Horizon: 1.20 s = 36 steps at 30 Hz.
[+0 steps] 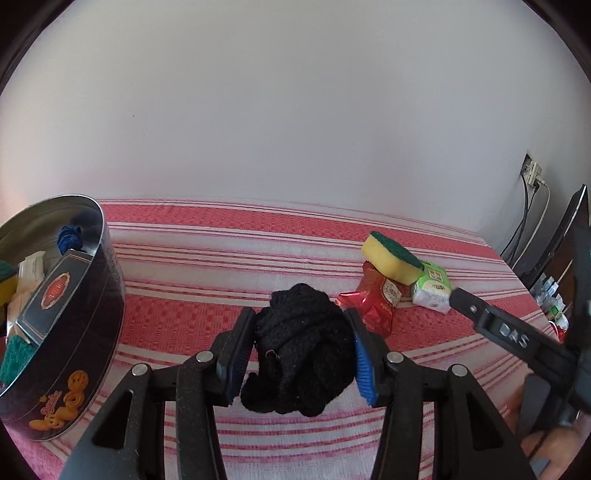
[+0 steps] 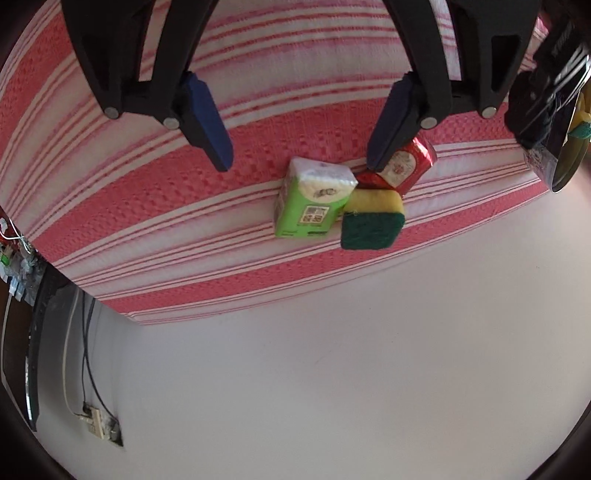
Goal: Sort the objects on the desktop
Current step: 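Grasp the black sock with the left tool while the right tool grasps the green tissue pack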
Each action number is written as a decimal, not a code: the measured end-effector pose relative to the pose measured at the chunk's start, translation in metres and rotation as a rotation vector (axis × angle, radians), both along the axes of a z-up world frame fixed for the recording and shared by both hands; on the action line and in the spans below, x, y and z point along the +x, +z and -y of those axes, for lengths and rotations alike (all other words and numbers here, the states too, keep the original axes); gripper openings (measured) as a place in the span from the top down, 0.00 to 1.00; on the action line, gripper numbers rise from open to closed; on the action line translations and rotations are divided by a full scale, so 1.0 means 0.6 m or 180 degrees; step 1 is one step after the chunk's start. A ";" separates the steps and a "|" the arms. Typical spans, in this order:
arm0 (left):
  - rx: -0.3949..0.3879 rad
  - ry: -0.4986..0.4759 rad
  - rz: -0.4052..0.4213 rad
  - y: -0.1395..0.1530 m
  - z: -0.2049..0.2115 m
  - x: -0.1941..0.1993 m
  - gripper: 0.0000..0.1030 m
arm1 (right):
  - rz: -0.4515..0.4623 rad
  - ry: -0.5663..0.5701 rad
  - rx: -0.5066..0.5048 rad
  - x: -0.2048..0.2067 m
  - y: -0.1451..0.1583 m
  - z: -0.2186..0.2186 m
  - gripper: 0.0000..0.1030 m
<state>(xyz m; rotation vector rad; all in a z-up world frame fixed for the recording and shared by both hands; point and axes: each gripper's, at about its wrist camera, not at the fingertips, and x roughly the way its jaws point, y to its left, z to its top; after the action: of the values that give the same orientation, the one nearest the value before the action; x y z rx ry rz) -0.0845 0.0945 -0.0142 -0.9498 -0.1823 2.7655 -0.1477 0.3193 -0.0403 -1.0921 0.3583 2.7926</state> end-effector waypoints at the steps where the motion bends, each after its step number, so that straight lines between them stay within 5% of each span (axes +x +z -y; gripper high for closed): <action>1: -0.0053 0.0018 -0.0045 0.001 0.002 0.000 0.51 | 0.0083 -0.0003 -0.0018 -0.018 -0.005 0.004 0.26; 7: -0.0096 0.0007 0.0020 -0.012 0.007 -0.016 0.51 | 0.0494 -0.0264 0.0136 -0.099 -0.042 0.013 0.30; 9: -0.0080 0.0007 0.0020 -0.013 0.002 -0.017 0.51 | 0.0497 -0.0348 0.0224 -0.106 -0.046 0.010 0.32; 11: -0.0098 0.0006 0.0016 -0.012 -0.004 -0.013 0.51 | 0.0460 -0.0374 0.0189 -0.105 -0.045 0.003 0.52; 15: -0.0112 -0.0025 -0.0001 -0.012 -0.021 -0.013 0.51 | 0.0354 -0.0473 0.0009 -0.080 -0.042 -0.022 0.52; 20: -0.0084 -0.0047 -0.0151 0.000 -0.025 0.005 0.51 | -0.0108 -0.0605 0.0070 0.011 -0.002 -0.037 0.52; 29: -0.0158 -0.0126 -0.0378 0.007 -0.039 0.027 0.51 | -0.0908 -0.0821 0.0644 0.163 0.047 0.008 0.52; 36: -0.0230 -0.0117 -0.0429 0.002 -0.056 0.019 0.51 | -0.1016 -0.0677 0.0692 0.191 0.049 0.047 0.52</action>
<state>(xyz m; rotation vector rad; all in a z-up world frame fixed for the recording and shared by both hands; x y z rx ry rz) -0.0731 0.1279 -0.0130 -0.7709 -0.0435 2.8065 -0.0330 0.2910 -0.0111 -0.5296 0.1807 2.7290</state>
